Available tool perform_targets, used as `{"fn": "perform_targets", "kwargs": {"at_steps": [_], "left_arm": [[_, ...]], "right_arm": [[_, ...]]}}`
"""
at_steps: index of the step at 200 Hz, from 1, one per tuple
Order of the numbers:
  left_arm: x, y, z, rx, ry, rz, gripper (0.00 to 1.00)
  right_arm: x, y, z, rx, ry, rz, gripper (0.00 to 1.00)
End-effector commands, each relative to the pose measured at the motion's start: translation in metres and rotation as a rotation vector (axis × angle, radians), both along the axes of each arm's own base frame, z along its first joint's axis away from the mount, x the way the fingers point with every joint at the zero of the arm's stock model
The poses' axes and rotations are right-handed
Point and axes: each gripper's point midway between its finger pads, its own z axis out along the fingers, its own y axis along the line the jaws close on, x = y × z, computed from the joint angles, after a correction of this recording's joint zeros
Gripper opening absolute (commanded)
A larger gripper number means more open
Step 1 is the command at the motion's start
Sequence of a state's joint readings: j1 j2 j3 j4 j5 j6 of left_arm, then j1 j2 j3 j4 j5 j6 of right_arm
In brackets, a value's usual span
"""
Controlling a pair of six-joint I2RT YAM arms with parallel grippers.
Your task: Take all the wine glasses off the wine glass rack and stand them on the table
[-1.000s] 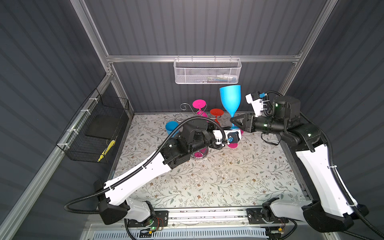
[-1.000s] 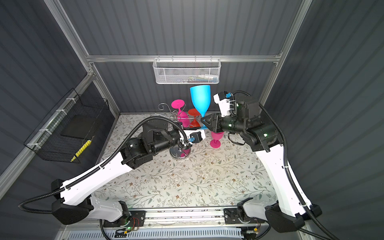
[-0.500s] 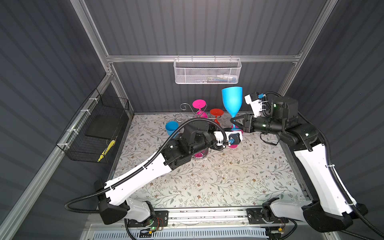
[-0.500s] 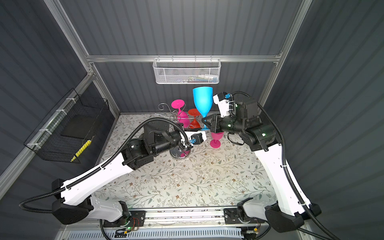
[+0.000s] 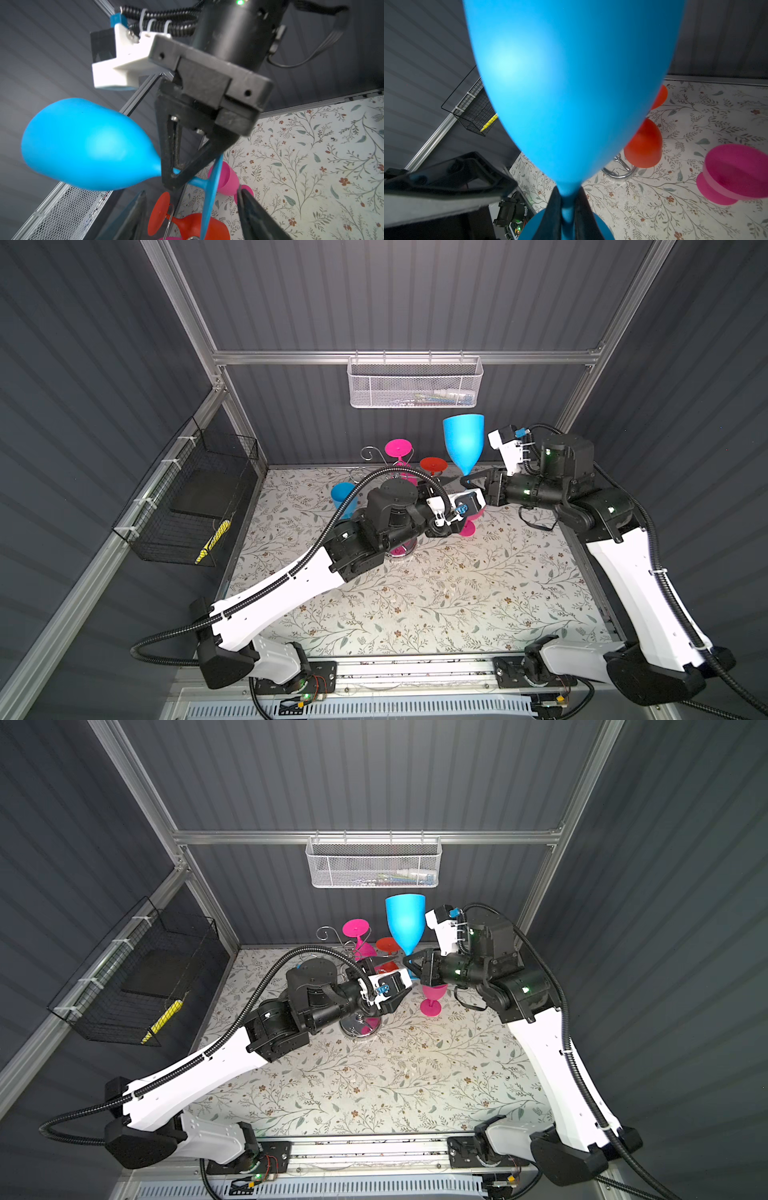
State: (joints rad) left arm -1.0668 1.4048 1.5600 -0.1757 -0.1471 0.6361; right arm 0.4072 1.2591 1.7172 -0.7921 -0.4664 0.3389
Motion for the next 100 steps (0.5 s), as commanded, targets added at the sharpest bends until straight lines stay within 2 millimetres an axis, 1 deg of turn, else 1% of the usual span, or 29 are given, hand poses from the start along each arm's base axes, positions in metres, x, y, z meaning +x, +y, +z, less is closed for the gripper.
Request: {"fn": "perform_targets", "kwargs": {"at_steps": [1,13,15,34,40,43,48,56,77,100], "left_arm": [[0.010,0.025,0.031,-0.222,0.135,0.100,0.78],[0.017,0.039,0.042,-0.317,0.208,0.107,0.80],[0.018,0.042,0.044,-0.338,0.227,0.106,0.80],[0.044,0.076,0.063,-0.533,0.411,0.125,0.83],[0.052,0.088,0.067,-0.585,0.467,0.140,0.85],[0.056,0.093,0.069,-0.607,0.499,0.145,0.85],[0.059,0.098,0.072,-0.633,0.546,0.140,0.85],[0.060,0.103,0.076,-0.652,0.605,0.115,0.85],[0.058,0.107,0.081,-0.658,0.726,0.070,0.85],[0.068,0.117,0.079,-0.738,0.888,0.061,0.85]], "right_arm": [[-0.008,-0.016,0.012,-0.073,-0.124,-0.034,0.00],[-0.009,-0.024,0.013,-0.117,-0.174,-0.053,0.00],[-0.006,-0.028,0.013,-0.136,-0.187,-0.077,0.00],[-0.008,-0.041,0.015,-0.208,-0.281,-0.117,0.00],[-0.005,-0.043,0.011,-0.235,-0.301,-0.120,0.00],[-0.011,-0.047,0.017,-0.238,-0.335,-0.124,0.00],[-0.012,-0.050,0.018,-0.256,-0.368,-0.128,0.00],[-0.013,-0.054,0.016,-0.289,-0.408,-0.134,0.00],[-0.014,-0.062,0.007,-0.381,-0.486,-0.137,0.00],[-0.016,-0.064,-0.004,-0.473,-0.545,-0.110,0.00]]}}
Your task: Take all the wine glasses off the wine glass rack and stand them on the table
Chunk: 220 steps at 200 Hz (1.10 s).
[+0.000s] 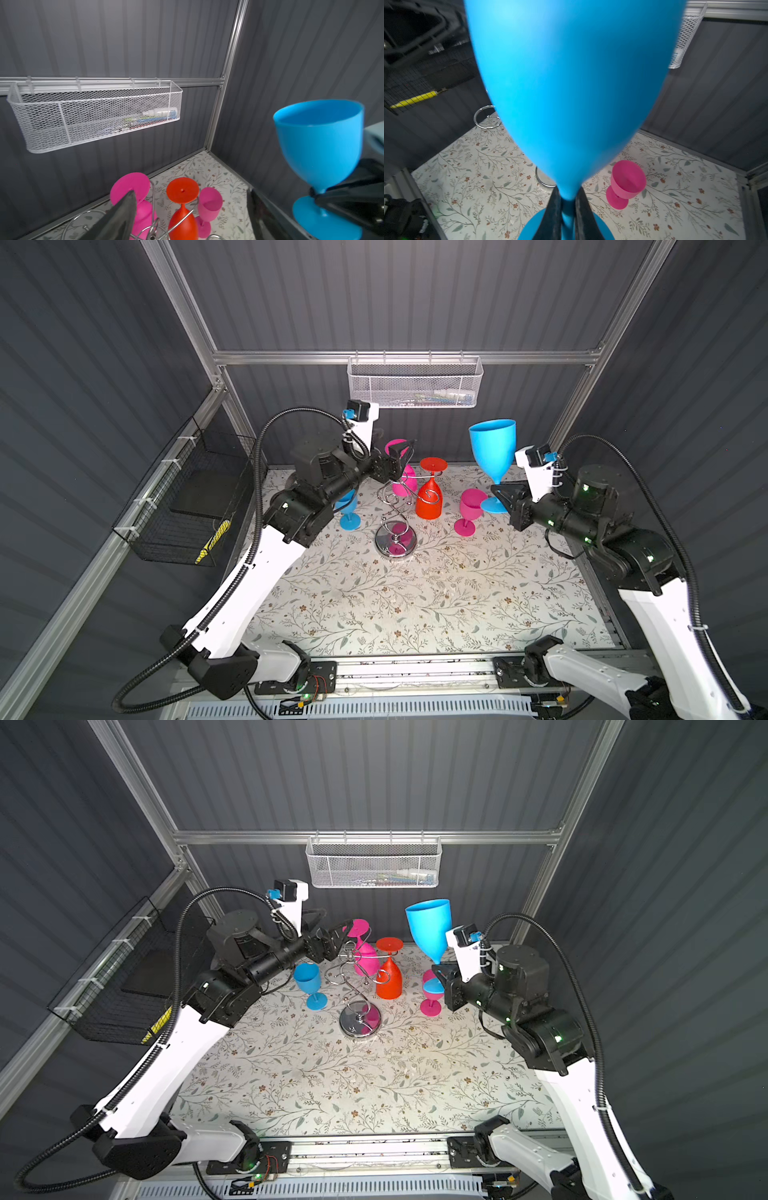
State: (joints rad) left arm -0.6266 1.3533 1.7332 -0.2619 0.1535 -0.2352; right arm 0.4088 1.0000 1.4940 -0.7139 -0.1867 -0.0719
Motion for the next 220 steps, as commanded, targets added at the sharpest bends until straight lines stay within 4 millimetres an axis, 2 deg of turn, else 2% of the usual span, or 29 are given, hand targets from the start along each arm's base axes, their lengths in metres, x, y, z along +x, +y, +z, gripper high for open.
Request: {"fn": "perform_targets", "kwargs": {"at_steps": [1,31,76,104,180,220], "left_arm": [[-0.011,-0.003,-0.002,-0.158,0.239,-0.144,0.85],[-0.005,0.001,-0.002,-0.294,0.339,-0.247,0.84],[-0.003,-0.020,-0.032,-0.255,0.497,-0.369,0.80],[-0.010,-0.028,-0.038,-0.243,0.522,-0.443,0.76],[-0.012,-0.038,-0.057,-0.228,0.599,-0.521,0.68],[-0.014,-0.044,-0.065,-0.238,0.631,-0.561,0.60]], "right_arm": [[0.007,-0.006,-0.001,-0.156,-0.130,-0.002,0.00],[0.008,-0.007,-0.010,-0.310,-0.203,0.000,0.00],[0.003,0.005,-0.008,-0.509,-0.347,0.036,0.00],[0.004,0.012,-0.011,-0.608,-0.402,0.052,0.00],[0.006,0.021,-0.015,-0.716,-0.465,0.073,0.00],[0.010,0.024,-0.015,-0.766,-0.483,0.070,0.00]]}}
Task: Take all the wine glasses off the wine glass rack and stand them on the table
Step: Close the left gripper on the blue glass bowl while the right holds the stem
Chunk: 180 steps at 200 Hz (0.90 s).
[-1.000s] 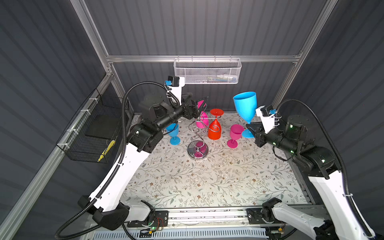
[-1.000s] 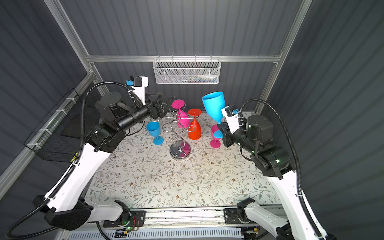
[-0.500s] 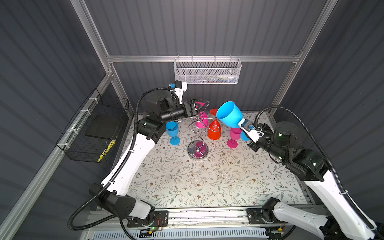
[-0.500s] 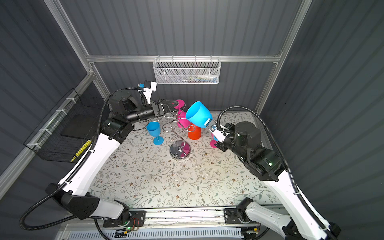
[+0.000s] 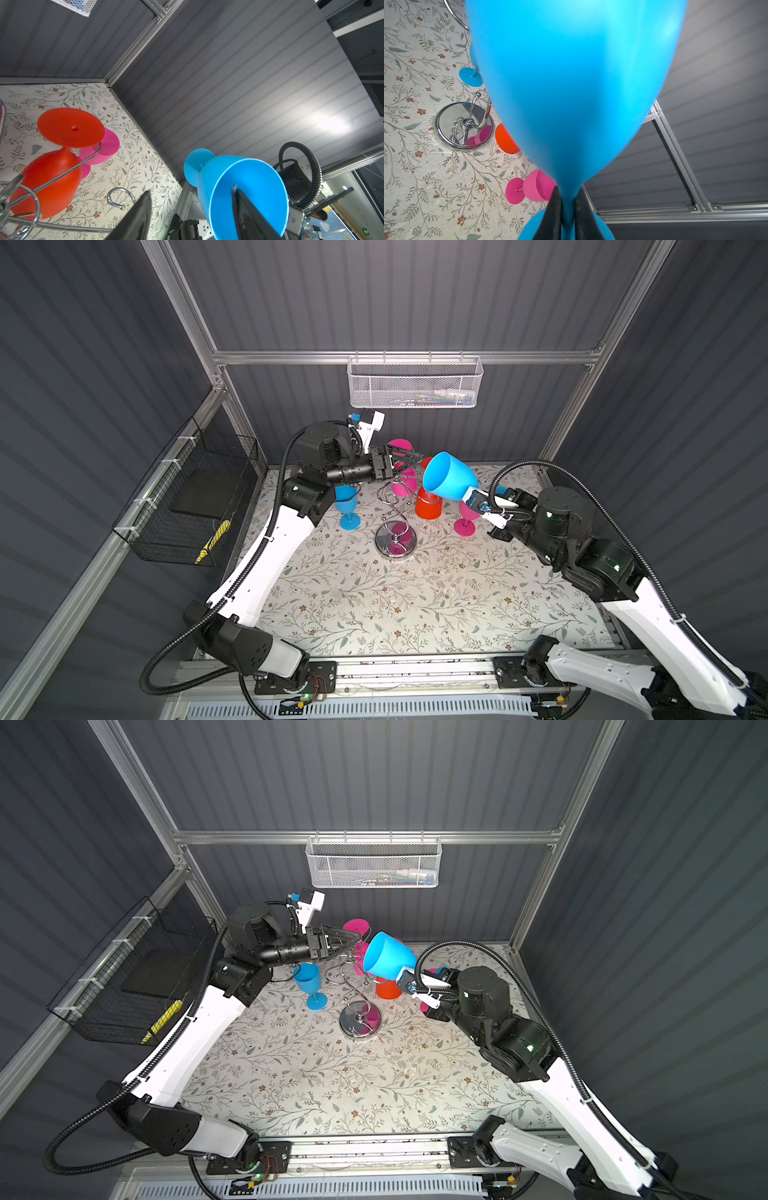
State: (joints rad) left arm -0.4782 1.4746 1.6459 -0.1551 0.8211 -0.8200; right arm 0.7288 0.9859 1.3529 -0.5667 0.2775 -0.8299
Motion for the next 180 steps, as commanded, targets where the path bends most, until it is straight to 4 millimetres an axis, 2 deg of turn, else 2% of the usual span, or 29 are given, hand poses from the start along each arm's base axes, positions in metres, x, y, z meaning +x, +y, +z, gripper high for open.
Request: {"fn": "perform_targets", "kwargs": {"at_steps": [1,77,110,137,180], "left_arm": [[-0.005,-0.007,-0.003,-0.016,0.018,-0.060,0.60],[-0.027,-0.025,-0.002,-0.018,-0.010,-0.171,0.45],[-0.035,-0.036,-0.013,0.028,-0.013,-0.203,0.40],[-0.038,-0.042,-0.019,0.047,-0.009,-0.212,0.33],[-0.033,-0.040,-0.027,0.099,-0.012,-0.174,0.23]], "right_arm": [[0.006,0.000,0.006,-0.028,-0.044,-0.023,0.00],[0.010,0.001,0.007,-0.040,-0.048,-0.031,0.00],[0.009,0.000,0.010,-0.038,-0.054,-0.033,0.00],[0.009,0.001,0.010,-0.044,-0.054,-0.031,0.00],[0.007,0.001,0.011,-0.049,-0.058,-0.034,0.00]]}}
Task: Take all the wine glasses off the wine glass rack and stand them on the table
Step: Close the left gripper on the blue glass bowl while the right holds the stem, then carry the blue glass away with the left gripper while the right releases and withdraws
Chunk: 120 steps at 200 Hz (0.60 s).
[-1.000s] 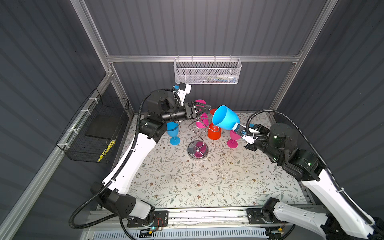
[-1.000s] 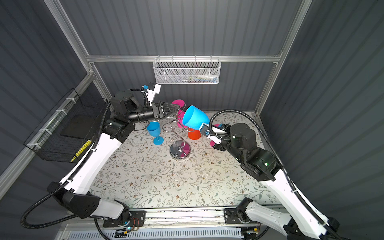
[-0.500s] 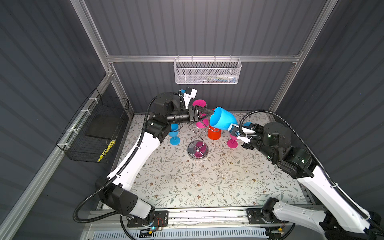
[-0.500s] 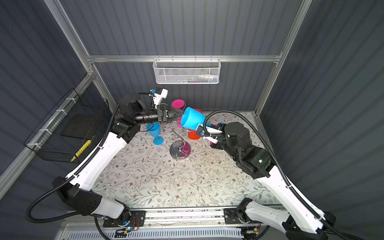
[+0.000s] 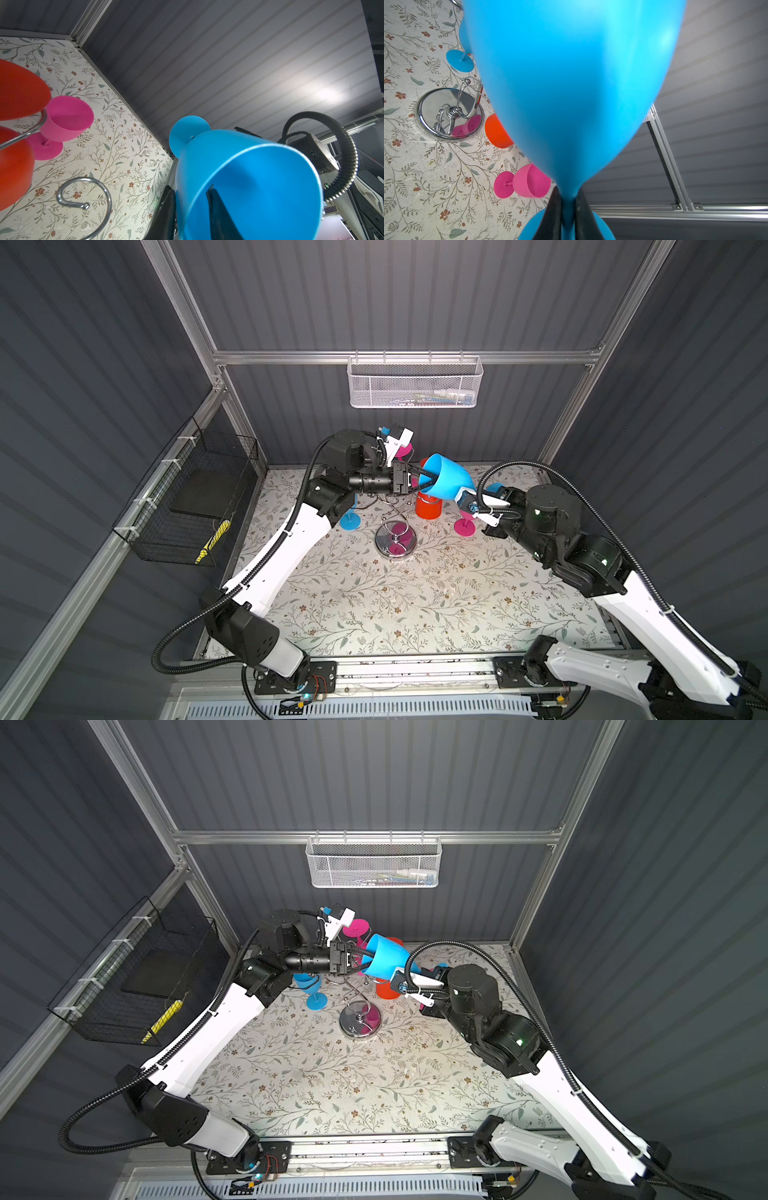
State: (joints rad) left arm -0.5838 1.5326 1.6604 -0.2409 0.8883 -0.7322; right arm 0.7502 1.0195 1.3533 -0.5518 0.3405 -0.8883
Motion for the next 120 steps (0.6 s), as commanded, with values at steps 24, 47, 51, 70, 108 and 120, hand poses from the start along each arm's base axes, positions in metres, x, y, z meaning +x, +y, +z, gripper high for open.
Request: {"fn": "perform_targets", "kwargs": {"at_steps": [24,47,51,70,108,120], "left_arm": [[-0.0008,0.0003,0.0026,0.028,-0.038,0.005,0.15],[0.0002,-0.0003,0.0026,0.026,-0.035,0.006,0.07],[-0.0001,-0.0006,0.0028,0.025,-0.034,0.004,0.06],[0.0003,-0.0010,0.0014,0.025,-0.027,0.002,0.00],[0.0001,0.0001,0.0040,0.019,-0.039,0.010,0.00],[0.0003,0.0012,0.0060,0.015,-0.048,0.020,0.00]], "right_arm": [[-0.0024,-0.0018,0.0151,0.014,-0.039,-0.012,0.00],[-0.0031,0.0001,0.0149,0.003,-0.043,-0.009,0.00],[-0.0028,0.0002,0.0148,0.000,-0.044,-0.010,0.00],[-0.0029,0.0013,0.0155,-0.002,-0.048,-0.010,0.04],[-0.0026,0.0018,0.0213,0.024,-0.084,-0.016,0.60],[-0.0031,0.0019,0.0230,0.034,-0.091,-0.015,0.91]]}}
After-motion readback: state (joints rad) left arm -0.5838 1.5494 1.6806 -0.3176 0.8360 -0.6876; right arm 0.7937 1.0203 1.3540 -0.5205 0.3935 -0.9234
